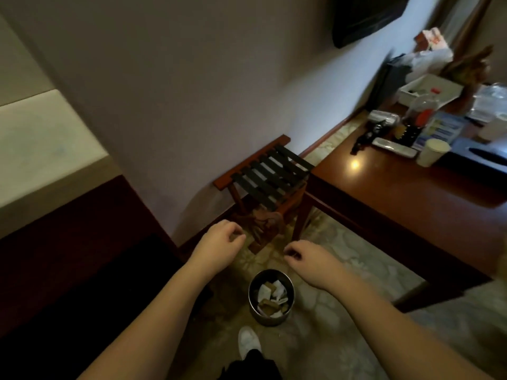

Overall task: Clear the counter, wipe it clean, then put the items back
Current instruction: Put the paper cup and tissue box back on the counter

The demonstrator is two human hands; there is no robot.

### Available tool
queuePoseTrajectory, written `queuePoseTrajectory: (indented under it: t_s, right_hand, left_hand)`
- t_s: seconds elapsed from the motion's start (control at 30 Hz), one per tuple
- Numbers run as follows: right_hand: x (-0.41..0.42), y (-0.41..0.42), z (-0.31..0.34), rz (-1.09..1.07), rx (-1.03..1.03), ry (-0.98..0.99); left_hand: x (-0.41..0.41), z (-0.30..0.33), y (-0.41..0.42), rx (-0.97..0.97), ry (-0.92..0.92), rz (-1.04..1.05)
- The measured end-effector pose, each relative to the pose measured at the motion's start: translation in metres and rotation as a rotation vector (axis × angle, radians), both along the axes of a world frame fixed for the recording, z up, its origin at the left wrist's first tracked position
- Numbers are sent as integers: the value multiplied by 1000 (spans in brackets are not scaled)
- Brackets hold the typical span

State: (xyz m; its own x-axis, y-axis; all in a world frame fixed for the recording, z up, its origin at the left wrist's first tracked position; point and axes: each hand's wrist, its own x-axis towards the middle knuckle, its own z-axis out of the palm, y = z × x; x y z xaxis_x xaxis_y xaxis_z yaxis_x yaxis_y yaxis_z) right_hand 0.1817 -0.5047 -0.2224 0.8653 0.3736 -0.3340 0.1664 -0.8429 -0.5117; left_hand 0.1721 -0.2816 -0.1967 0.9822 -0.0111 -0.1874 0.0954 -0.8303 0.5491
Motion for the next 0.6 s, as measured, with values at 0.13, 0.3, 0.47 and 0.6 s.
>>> queuePoseTrajectory:
  t_s: [0.13, 0.3, 0.47, 0.6]
  right_hand:
    - [24, -40, -19, -122, -38, 24]
    - [59, -86, -29, -266, -121, 69]
    - [94, -138, -33, -442, -137, 130]
    - [108, -175, -35, -608, -157, 138]
  left_hand:
    - [50, -16, -28, -33, 28, -93]
    - [119, -35, -64, -50, 73, -205]
    - [181, -40, -100, -62, 97, -285]
    - [223, -41, -136, -51, 98, -341]
